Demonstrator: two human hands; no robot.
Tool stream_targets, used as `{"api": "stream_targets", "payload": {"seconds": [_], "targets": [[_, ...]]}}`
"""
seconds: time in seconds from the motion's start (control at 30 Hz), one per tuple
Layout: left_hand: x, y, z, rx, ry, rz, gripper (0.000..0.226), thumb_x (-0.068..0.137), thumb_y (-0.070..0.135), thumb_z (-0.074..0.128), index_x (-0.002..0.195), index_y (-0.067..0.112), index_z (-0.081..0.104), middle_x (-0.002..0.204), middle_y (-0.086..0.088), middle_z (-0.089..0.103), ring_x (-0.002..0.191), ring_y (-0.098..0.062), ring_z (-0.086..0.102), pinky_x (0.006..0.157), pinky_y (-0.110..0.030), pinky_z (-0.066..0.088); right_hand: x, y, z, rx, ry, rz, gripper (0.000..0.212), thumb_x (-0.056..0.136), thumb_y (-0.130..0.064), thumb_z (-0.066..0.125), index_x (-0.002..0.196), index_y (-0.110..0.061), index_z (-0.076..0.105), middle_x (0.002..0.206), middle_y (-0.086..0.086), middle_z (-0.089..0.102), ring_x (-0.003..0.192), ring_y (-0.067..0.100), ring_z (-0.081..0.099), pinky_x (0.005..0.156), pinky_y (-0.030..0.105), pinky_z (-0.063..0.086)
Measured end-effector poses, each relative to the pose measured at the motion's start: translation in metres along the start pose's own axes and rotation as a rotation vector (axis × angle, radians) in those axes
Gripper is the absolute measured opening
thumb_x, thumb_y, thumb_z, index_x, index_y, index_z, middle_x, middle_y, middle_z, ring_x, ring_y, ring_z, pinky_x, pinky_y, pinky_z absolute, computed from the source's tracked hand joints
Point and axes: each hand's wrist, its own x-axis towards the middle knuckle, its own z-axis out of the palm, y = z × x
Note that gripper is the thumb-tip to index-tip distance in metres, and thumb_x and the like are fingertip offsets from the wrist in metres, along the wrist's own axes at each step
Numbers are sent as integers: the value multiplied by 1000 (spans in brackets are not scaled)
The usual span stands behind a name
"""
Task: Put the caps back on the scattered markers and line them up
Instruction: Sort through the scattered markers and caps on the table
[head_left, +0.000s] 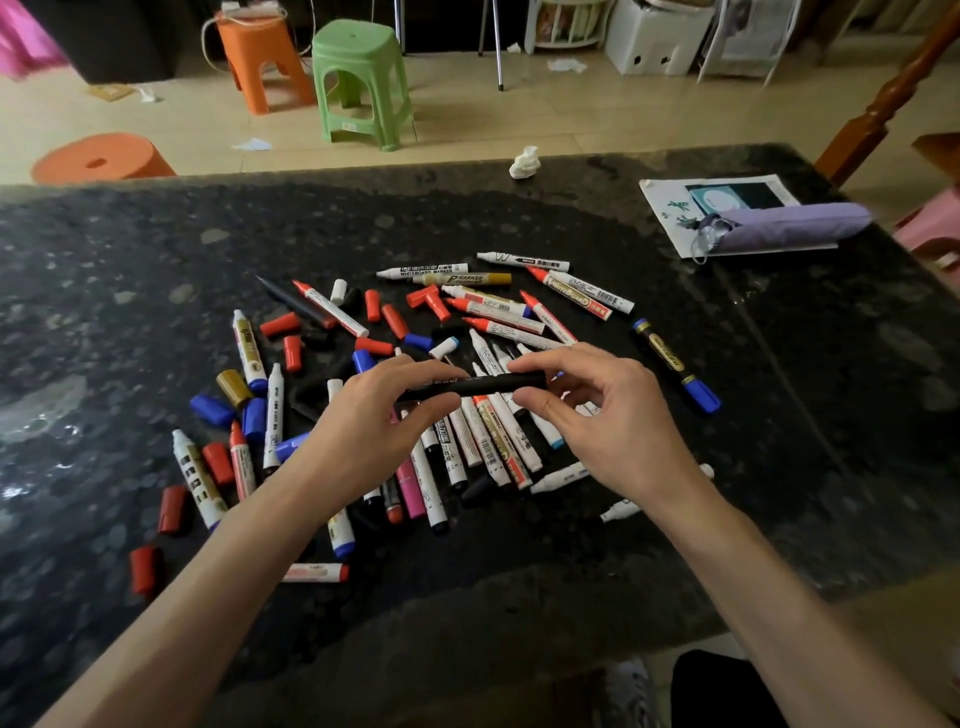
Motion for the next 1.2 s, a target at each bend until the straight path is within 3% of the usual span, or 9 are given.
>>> {"api": "stream_targets", "payload": {"seconds": [0.37, 0.67, 0.77, 0.83, 0.97, 1.1, 1.2], "targets": [[-6, 3, 7, 45, 33, 50, 23, 101, 27, 62, 121, 31, 72, 89, 11, 67, 77, -7, 60, 71, -43, 53, -11, 1, 16, 137, 36, 50, 25, 92, -17, 77, 117, -21, 78, 82, -9, 77, 81, 7, 76, 84, 30, 63], [-7, 6, 7, 67, 11, 43, 24, 102, 31, 58, 122, 34, 71, 91, 13, 68, 80, -8, 62, 73, -44, 54, -15, 3, 20, 153, 56, 66, 25, 93, -17, 75, 118, -19, 77, 89, -10, 77, 84, 7, 76, 83, 31, 63], [-7, 7, 5, 76, -10, 45, 23, 101, 33, 57, 120, 34, 71, 92, 15, 67, 81, -4, 61, 72, -35, 53, -10, 2, 13, 129, -40, 64, 21, 95, -20, 75, 115, -25, 77, 88, -9, 76, 87, 12, 75, 85, 37, 62], [-7, 8, 4, 83, -12, 69, 25, 100, 35, 58, 121, 35, 71, 92, 18, 66, 85, -2, 61, 71, -20, 48, -8, 0, 6, 64, -82, 28, 18, 96, -24, 75, 113, -27, 77, 92, -12, 75, 90, 10, 73, 84, 33, 60], [-2, 13, 11, 42, 43, 84, 33, 93, 37, 68, 125, 36, 70, 102, 23, 63, 99, 6, 60, 79, -8, 43, -9, 2, -8, -140, -138, -18, 16, 95, -32, 75, 111, -33, 76, 93, -17, 72, 93, 2, 68, 78, 23, 54], [3, 13, 23, 16, 69, 92, 49, 90, 41, 72, 137, 35, 61, 131, 13, 54, 126, -4, 52, 105, -26, 42, -11, 27, -33, -312, 22, 18, 16, 88, -32, 81, 104, -32, 80, 92, -14, 60, 89, 0, 56, 76, 14, 39], [4, 14, 26, 22, 59, 69, 51, 92, 41, 69, 141, 36, 56, 138, 12, 50, 130, -8, 50, 108, -34, 46, -13, 56, -60, -391, 229, 205, 14, 86, -32, 83, 99, -29, 79, 84, -11, 57, 69, 3, 53, 63, 9, 34]]}}
